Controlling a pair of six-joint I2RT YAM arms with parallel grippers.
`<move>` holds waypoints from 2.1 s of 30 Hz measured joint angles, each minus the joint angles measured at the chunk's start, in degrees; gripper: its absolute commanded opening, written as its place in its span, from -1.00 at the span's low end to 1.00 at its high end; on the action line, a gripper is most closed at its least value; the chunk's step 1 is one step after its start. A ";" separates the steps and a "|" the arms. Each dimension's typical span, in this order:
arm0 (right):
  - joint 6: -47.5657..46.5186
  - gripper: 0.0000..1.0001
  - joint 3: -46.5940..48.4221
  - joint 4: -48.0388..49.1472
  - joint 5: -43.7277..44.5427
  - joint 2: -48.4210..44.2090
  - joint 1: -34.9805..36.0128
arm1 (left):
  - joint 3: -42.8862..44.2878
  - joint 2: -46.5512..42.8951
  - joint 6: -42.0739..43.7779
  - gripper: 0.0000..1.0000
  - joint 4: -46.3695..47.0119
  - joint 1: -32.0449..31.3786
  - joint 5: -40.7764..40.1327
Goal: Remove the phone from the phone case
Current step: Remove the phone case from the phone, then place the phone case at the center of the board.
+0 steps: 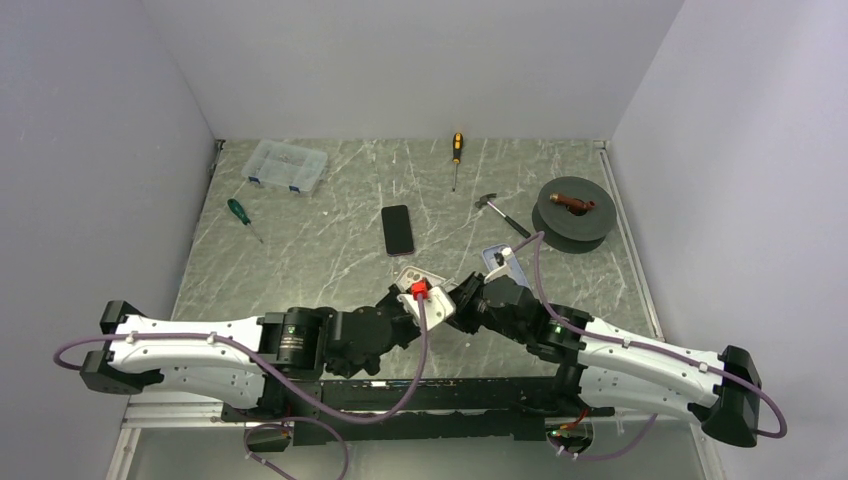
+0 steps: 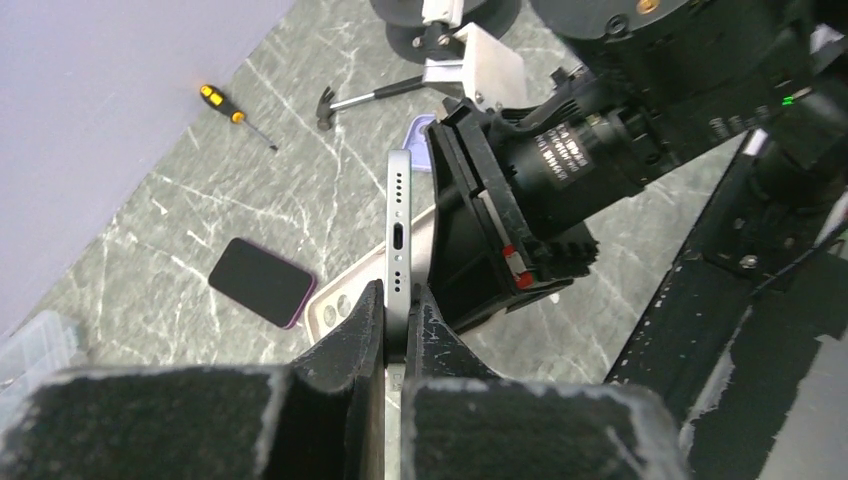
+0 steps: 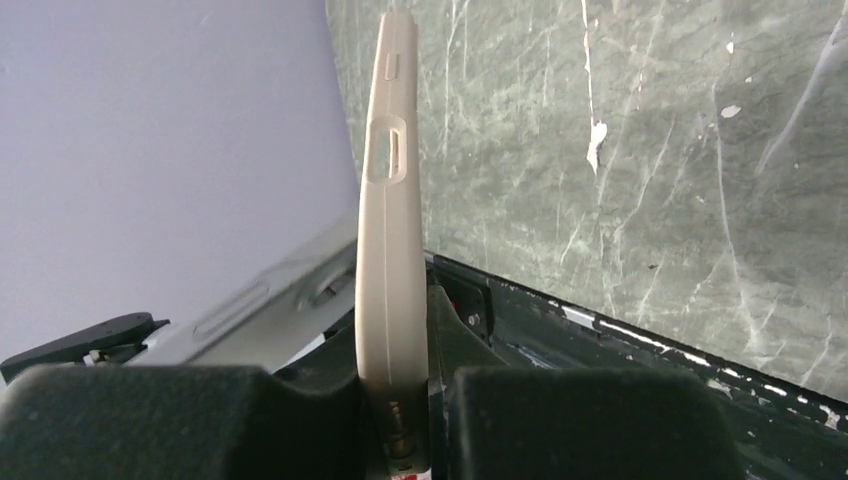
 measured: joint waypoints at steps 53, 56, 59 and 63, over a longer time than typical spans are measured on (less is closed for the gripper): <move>-2.97 -1.00 -18.21 40.96 -12.09 28.37 -34.51 | -21.70 -29.20 -18.58 -1.00 -8.85 -2.58 -16.52; -0.74 -1.00 -18.49 36.61 -8.46 21.88 -32.98 | -21.70 -28.35 -18.67 -1.00 -8.85 -2.58 -16.48; 1.46 -1.00 -18.49 33.31 -5.55 17.03 -32.09 | -21.70 -27.82 -18.56 -1.00 -8.09 -2.58 -16.22; 4.20 -1.00 -19.67 30.32 -3.15 15.06 -31.67 | -21.84 -27.30 -18.53 -1.00 -5.84 -2.58 -16.04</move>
